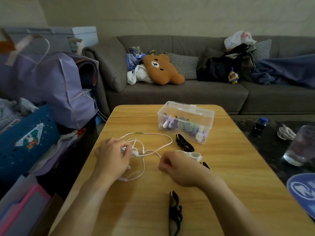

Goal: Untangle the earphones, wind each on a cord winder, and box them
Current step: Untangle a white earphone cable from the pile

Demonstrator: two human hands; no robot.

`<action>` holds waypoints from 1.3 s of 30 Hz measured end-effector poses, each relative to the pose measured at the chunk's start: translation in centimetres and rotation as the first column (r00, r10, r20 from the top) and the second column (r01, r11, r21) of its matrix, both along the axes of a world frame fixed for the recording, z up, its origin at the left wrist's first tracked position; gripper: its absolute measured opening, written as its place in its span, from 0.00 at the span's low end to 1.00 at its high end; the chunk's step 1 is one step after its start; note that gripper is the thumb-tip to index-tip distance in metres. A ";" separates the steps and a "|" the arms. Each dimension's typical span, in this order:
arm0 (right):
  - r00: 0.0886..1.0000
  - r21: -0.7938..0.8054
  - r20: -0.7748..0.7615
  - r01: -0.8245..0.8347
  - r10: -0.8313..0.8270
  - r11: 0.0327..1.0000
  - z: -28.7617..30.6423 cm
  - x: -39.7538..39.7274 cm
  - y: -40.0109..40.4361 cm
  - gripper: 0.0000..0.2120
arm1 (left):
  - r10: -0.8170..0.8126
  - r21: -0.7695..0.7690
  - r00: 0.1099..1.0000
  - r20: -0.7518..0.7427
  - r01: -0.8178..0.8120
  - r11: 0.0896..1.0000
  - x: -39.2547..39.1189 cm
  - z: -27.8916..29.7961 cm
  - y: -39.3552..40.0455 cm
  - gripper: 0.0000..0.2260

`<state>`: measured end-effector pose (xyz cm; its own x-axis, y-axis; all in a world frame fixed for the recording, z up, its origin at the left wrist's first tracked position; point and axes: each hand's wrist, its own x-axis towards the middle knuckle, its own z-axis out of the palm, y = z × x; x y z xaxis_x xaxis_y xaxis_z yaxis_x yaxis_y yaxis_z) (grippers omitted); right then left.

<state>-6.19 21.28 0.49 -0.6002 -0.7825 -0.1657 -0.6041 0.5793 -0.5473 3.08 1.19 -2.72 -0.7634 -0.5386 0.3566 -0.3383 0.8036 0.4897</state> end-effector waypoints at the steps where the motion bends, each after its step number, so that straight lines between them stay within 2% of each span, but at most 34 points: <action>1: 0.998 -0.136 0.033 0.057 -0.053 0.989 0.3 -0.3 0.3 0.06 | -0.042 -0.018 0.997 -0.058 0.041 0.999 0.2 0.5 0.4 0.12; 2: 0.992 -0.298 0.096 0.113 -0.088 0.948 0.6 -0.5 0.5 0.07 | -0.125 0.032 0.985 -0.117 0.130 0.991 0.4 1.0 1.1 0.16; 3: 0.976 -0.462 0.195 0.174 -0.092 0.870 1.0 -0.6 0.7 0.07 | -0.224 0.180 0.960 -0.165 0.253 0.951 0.6 1.7 2.2 0.17; 4: 0.946 -0.594 0.317 0.250 -0.062 0.764 1.5 -0.6 0.9 0.07 | -0.319 0.367 0.929 -0.188 0.368 0.854 0.9 2.4 3.6 0.17; 5: 0.904 -0.680 0.427 0.327 -0.009 0.656 2.0 -0.7 1.0 0.08 | -0.393 0.486 0.905 -0.165 0.421 0.766 1.0 2.6 4.9 0.20; 6: 0.856 -0.722 0.515 0.404 0.045 0.561 2.5 -0.8 1.1 0.09 | -0.448 0.496 0.887 -0.109 0.439 0.749 1.1 2.5 6.0 0.23; 7: 0.808 -0.732 0.582 0.475 0.087 0.488 3.0 -1.0 1.3 0.11 | -0.464 0.440 0.885 -0.034 0.430 0.788 1.0 1.9 6.5 0.24; 9: 0.715 -0.708 0.681 0.590 0.156 0.387 3.8 -1.6 2.1 0.13 | -0.428 0.269 0.902 0.052 0.400 0.876 0.4 0.6 6.3 0.16; 11: 0.613 -0.666 0.746 0.694 0.259 0.275 4.5 -2.6 3.2 0.15 | -0.382 0.204 0.924 0.020 0.370 0.906 -0.1 0.3 5.6 0.06; 13: 0.532 -0.596 0.781 0.791 0.327 0.138 4.5 -3.7 4.4 0.16 | -0.353 0.168 0.935 -0.028 0.353 0.920 -0.5 0.6 4.9 0.07; 18: 0.495 -0.479 0.835 0.869 0.242 -0.125 3.6 -5.8 6.3 0.14 | -0.210 0.154 0.978 -0.005 0.208 0.966 -0.7 0.7 2.0 0.12; 21: 0.492 -0.463 0.863 0.862 0.115 -0.208 3.6 -5.9 6.7 0.12 | -0.178 0.142 0.983 0.036 0.172 0.975 -0.6 0.6 1.0 0.11; 23: 0.508 -0.518 0.855 0.837 -0.103 -0.177 3.5 -5.8 6.7 0.09 | -0.178 0.152 0.984 0.018 0.174 0.973 -0.4 0.9 1.0 0.09; 24: 0.520 -0.557 0.815 0.824 -0.257 -0.100 3.4 -5.7 6.6 0.08 | -0.185 0.172 0.983 0.004 0.181 0.968 -0.3 1.0 1.2 0.09; 26: 0.564 -0.571 0.628 0.802 -0.536 0.175 3.4 -5.5 6.3 0.08 | -0.219 0.224 0.976 -0.015 0.216 0.950 -0.2 1.4 1.5 0.10; 27: 0.593 -0.516 0.495 0.789 -0.635 0.334 3.2 -5.4 6.1 0.11 | -0.241 0.261 0.970 -0.031 0.240 0.935 -0.1 1.4 1.6 0.11; 28: 0.618 -0.406 0.341 0.777 -0.708 0.482 2.8 -5.4 5.8 0.17 | -0.256 0.326 0.965 -0.054 0.259 0.909 -0.1 1.6 1.6 0.14; 29: 0.635 -0.279 0.187 0.766 -0.750 0.579 2.6 -5.3 5.5 0.24 | -0.264 0.410 0.960 -0.088 0.277 0.869 0.0 1.8 1.8 0.17; 30: 0.654 -0.206 0.059 0.748 -0.755 0.631 2.5 -4.8 5.1 0.30 | -0.263 0.484 0.958 -0.116 0.286 0.827 0.1 2.1 1.9 0.20; 32: 0.738 -0.275 -0.037 0.641 -0.674 0.717 2.7 -3.4 4.1 0.33 | -0.262 0.548 0.955 -0.142 0.296 0.782 0.2 2.6 2.1 0.24; 34: 0.891 -0.452 -0.040 0.388 -0.453 0.803 2.8 -1.8 3.0 0.29 | -0.274 0.536 0.948 -0.160 0.316 0.783 0.1 2.8 2.5 0.21; 35: 0.944 -0.471 -0.071 0.254 -0.323 0.845 2.8 -0.9 2.2 0.28 | -0.280 0.517 0.946 -0.165 0.325 0.792 0.0 2.8 2.7 0.18; 37: 0.984 -0.428 -0.105 0.089 -0.147 0.899 2.1 0.3 0.8 0.27 | -0.304 0.484 0.937 -0.175 0.351 0.802 -0.2 2.9 3.1 0.16; 39: 0.991 -0.377 -0.098 0.052 -0.096 0.925 1.1 0.5 -0.1 0.20 | -0.324 0.482 0.919 -0.225 0.394 0.783 -0.2 2.9 3.3 0.15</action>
<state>-5.72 21.16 1.54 -0.6565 -0.7270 0.2011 -0.6375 0.3923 -0.6631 2.91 4.52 0.16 -0.9065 -0.3639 0.2140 0.0152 0.4784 0.8780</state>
